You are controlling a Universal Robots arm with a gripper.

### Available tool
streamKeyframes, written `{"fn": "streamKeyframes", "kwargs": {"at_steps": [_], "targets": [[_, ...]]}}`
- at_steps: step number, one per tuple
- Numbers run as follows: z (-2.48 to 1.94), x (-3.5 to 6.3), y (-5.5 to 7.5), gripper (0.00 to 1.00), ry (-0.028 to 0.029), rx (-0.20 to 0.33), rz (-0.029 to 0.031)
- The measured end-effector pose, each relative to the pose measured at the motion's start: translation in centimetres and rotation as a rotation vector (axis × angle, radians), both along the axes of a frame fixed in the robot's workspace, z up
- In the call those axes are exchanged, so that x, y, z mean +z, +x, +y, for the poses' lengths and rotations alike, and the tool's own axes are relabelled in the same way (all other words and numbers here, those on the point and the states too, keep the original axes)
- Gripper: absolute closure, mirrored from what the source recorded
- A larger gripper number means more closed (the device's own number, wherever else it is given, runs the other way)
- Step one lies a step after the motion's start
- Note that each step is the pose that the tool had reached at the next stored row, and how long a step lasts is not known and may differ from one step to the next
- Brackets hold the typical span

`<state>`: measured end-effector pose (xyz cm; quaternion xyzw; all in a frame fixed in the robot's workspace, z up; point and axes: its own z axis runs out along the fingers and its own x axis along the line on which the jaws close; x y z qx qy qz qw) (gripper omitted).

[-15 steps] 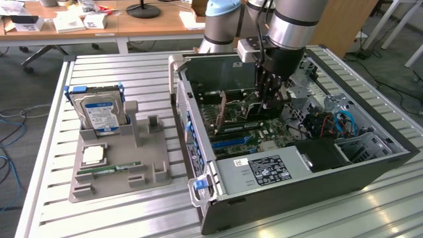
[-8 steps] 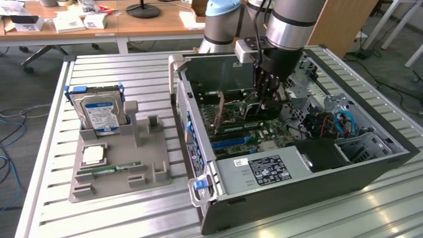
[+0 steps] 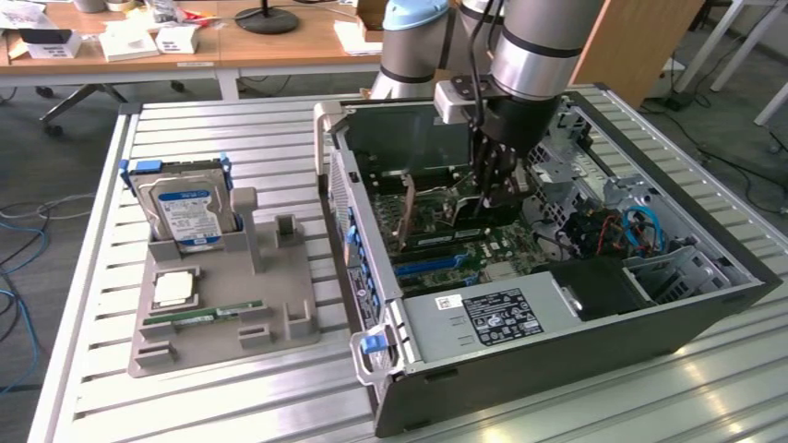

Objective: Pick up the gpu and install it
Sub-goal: 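Insert the gpu into the slot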

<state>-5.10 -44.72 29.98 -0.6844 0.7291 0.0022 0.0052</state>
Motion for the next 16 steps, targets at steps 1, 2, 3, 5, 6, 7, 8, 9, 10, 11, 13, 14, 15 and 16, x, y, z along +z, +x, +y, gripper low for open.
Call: {"fn": "streamKeyframes", "kwargs": {"at_steps": [1, 2, 3, 5, 6, 7, 8, 9, 10, 11, 13, 14, 15, 16], "targets": [[0.0, -0.02, -0.01, 0.74, -0.0002, 0.0, 0.0001], [0.0, -0.02, -0.01, 0.74, -0.0003, 0.0, 0.0002], [0.0, -0.02, -0.01, 0.74, -0.0004, 0.0, 0.0002], [0.0, -0.04, -0.01, 0.74, -0.0001, 0.0, 0.0001], [0.0, -0.04, -0.01, 0.74, 0.0, 0.0, 0.0001], [0.0, -0.04, -0.01, 0.74, 0.0, 0.0, 0.0001], [0.0, -0.06, -0.01, 0.74, 0.0, 0.0, 0.0], [0.01, -0.11, -0.01, 0.74, 0.0004, 0.0, -0.0001], [0.0, -0.16, -0.01, 0.74, 0.0003, 0.0, -0.0001], [0.0, -0.21, -0.01, 0.74, 0.0, 0.0, 0.0], [0.0, -0.37, -0.01, 0.74, 0.0, 0.0, 0.0], [0.0, -0.45, -0.01, 0.74, 0.0, 0.0, 0.0001], [0.0, -0.52, -0.01, 0.74, 0.0, 0.0, 0.0001], [0.0, -0.59, -0.01, 0.74, 0.0, 0.0, 0.0001]]}}
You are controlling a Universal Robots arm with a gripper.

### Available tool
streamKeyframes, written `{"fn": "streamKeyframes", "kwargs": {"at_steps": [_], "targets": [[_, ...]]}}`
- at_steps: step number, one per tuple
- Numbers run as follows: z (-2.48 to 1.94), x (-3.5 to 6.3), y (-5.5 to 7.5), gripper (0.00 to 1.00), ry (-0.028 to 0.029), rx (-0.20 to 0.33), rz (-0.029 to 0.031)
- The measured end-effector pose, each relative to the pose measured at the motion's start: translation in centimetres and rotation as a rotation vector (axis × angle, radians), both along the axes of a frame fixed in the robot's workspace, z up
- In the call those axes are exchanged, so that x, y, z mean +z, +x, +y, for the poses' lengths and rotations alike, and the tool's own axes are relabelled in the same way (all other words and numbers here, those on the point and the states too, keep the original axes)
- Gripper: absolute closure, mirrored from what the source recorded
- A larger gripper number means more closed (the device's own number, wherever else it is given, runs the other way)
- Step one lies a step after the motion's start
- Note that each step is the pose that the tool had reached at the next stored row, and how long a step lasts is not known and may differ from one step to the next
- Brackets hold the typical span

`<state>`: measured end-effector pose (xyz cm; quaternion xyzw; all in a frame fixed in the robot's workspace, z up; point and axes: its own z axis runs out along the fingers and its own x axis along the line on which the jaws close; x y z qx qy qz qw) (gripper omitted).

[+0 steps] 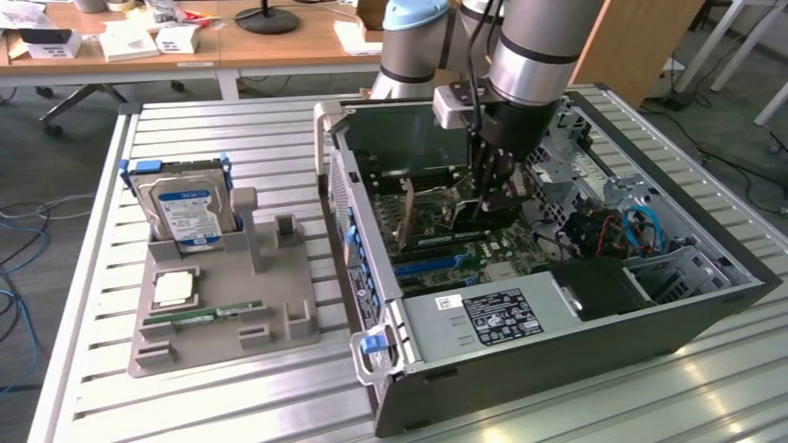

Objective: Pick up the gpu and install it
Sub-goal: 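Insert the gpu into the slot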

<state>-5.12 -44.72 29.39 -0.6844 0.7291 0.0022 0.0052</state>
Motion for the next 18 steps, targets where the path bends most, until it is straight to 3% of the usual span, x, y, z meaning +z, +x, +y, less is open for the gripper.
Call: {"fn": "streamKeyframes", "kwargs": {"at_steps": [18], "targets": [[0.0, -0.96, -0.01, 0.74, -0.0001, 0.0, 0.0]]}}
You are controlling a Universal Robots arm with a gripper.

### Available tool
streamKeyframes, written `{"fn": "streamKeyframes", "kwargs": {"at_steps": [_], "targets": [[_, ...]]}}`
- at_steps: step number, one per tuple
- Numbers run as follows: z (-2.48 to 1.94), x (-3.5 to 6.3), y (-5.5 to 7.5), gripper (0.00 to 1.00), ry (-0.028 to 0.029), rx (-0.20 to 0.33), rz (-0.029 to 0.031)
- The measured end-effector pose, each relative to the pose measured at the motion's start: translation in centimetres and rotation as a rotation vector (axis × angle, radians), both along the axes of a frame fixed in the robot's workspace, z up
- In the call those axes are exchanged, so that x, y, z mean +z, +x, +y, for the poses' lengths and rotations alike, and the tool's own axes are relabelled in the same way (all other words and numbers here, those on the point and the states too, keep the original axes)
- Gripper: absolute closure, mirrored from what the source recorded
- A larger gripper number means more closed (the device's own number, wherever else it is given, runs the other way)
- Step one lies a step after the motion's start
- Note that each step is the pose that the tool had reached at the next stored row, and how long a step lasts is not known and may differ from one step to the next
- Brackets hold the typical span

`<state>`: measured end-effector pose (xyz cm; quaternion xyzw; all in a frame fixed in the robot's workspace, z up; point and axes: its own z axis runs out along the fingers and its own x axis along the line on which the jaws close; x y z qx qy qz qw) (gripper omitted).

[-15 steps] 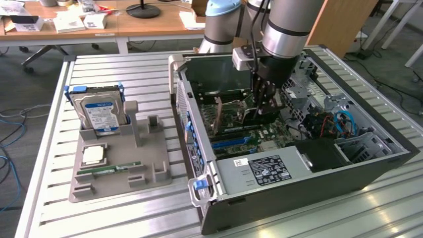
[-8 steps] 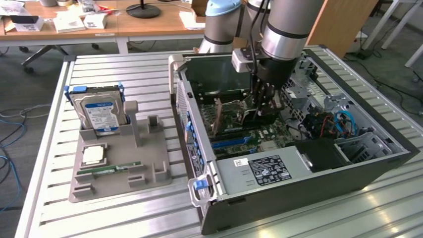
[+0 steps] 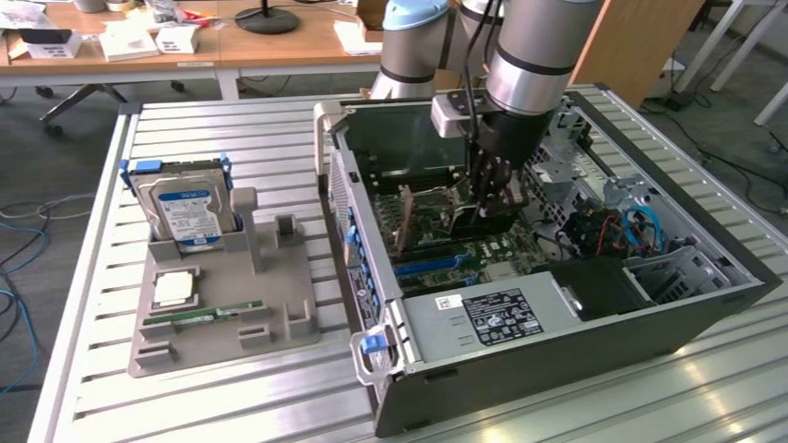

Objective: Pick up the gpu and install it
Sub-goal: 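Insert the gpu into the slot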

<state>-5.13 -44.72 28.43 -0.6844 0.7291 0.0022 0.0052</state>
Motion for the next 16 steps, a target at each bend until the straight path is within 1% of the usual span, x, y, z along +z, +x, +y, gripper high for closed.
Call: {"fn": "streamKeyframes", "kwargs": {"at_steps": [7, 16], "targets": [[0.0, -0.01, -0.18, 0.74, 0.0001, 0.0, -0.0001], [0.0, 0.0, -0.8, 0.74, 0.0, 0.0, -0.0004]]}}
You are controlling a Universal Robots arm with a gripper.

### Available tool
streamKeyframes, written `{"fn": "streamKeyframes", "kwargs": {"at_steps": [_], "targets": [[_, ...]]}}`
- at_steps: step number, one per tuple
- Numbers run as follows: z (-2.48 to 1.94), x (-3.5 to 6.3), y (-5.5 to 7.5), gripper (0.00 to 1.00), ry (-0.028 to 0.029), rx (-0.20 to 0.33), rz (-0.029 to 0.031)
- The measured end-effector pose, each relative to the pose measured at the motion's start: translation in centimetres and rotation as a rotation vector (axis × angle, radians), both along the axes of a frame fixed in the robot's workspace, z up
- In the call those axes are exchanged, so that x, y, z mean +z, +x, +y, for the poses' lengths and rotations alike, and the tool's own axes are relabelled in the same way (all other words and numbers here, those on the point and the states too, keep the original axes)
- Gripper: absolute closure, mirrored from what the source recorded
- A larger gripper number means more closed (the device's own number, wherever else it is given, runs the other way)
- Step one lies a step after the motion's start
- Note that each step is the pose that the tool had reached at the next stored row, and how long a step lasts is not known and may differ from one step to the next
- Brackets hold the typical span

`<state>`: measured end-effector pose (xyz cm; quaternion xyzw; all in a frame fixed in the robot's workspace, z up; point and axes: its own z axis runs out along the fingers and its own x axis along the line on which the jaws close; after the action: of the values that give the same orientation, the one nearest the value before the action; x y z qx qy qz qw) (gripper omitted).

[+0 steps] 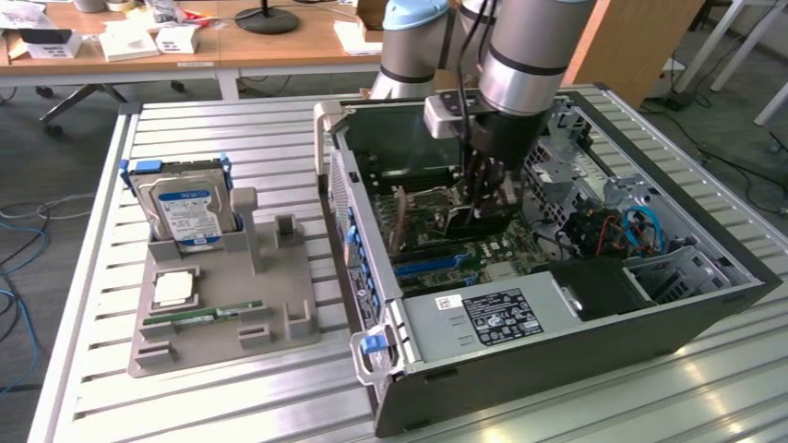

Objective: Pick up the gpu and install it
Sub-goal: 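Insert the gpu into the slot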

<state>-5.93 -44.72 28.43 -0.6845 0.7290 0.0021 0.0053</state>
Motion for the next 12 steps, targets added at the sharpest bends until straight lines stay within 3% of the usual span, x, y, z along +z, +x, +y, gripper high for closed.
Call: {"fn": "streamKeyframes", "kwargs": {"at_steps": [6, 12], "targets": [[-0.01, 0.0, -0.34, 0.74, 0.0, 0.0, -0.0008], [-0.49, 0.0, -0.55, 0.74, 0.0, 0.0, -0.0022]]}}
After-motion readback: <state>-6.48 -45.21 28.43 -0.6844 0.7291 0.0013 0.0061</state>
